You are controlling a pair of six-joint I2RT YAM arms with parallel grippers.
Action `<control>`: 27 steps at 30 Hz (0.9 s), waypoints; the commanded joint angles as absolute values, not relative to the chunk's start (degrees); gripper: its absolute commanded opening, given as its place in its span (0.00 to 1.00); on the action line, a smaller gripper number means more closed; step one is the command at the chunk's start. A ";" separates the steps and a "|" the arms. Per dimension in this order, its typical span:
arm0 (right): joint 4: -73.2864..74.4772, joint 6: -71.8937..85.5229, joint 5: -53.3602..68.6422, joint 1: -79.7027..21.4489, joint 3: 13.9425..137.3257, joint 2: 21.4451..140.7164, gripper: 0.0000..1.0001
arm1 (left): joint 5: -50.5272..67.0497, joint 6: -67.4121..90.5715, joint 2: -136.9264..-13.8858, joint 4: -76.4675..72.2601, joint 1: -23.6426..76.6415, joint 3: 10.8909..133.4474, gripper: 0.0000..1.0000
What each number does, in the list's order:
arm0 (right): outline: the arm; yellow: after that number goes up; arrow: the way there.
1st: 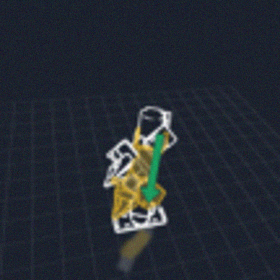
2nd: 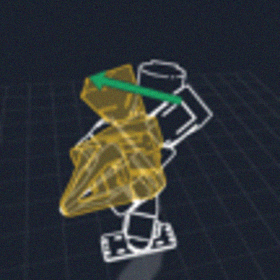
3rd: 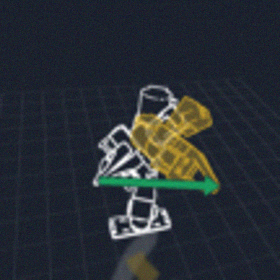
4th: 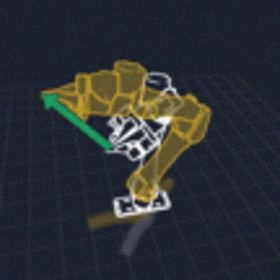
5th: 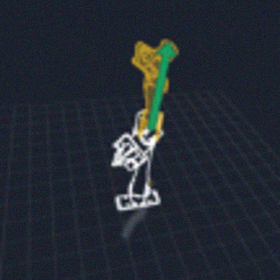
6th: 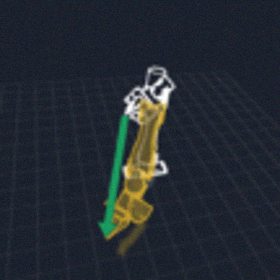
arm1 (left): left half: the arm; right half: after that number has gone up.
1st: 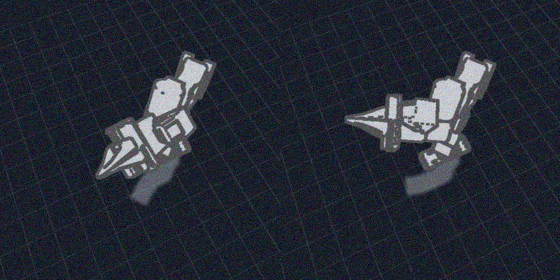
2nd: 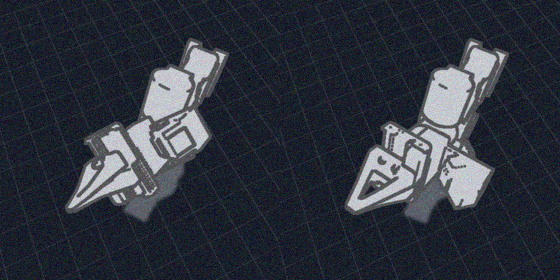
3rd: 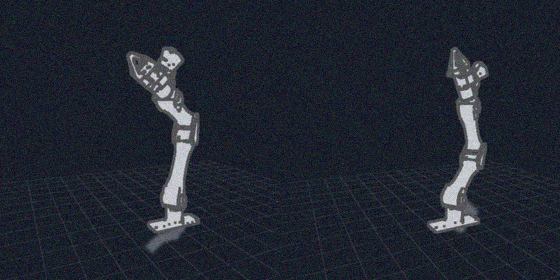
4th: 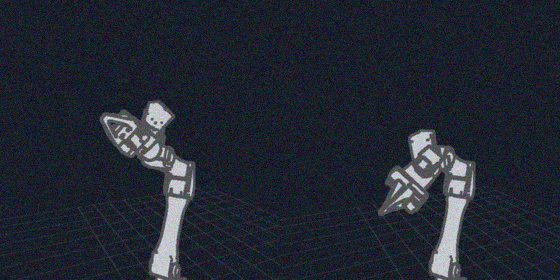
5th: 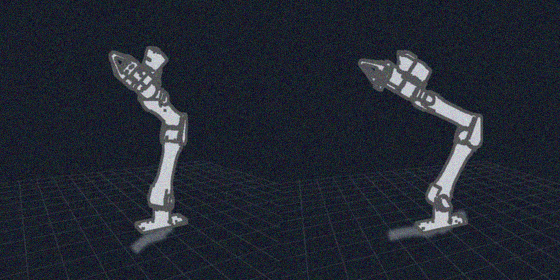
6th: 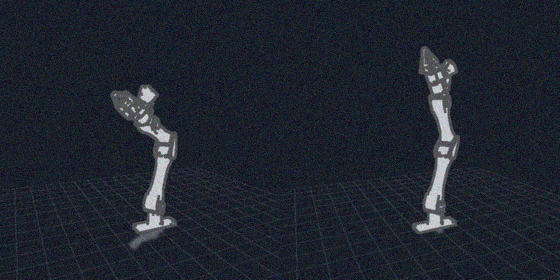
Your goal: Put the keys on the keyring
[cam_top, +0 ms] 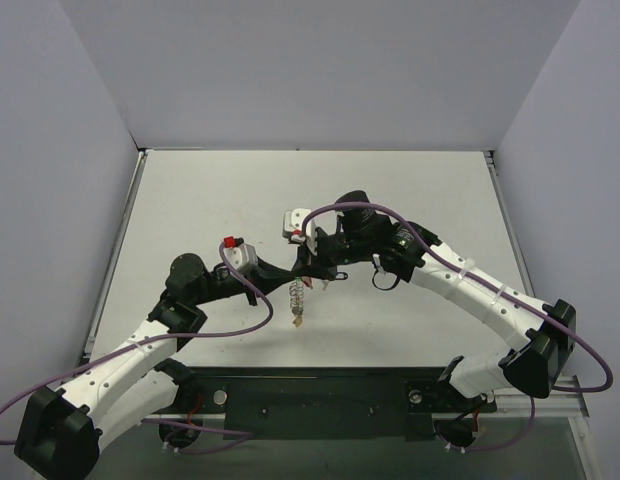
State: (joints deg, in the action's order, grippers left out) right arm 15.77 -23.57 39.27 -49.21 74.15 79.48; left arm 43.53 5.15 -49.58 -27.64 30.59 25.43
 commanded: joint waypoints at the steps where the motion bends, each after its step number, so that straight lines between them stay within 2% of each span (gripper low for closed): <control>1: 18.02 -25.31 40.69 -49.57 75.50 77.96 0.00 | 43.42 5.98 -49.39 -32.70 30.32 28.83 0.00; 27: 20.74 -29.18 40.96 -50.01 74.62 76.55 0.00 | 42.54 6.33 -50.36 -31.03 30.15 29.71 0.00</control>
State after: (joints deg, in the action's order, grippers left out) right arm 18.52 -27.77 39.27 -49.23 74.15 78.96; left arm 43.53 5.80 -50.50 -27.62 30.59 25.67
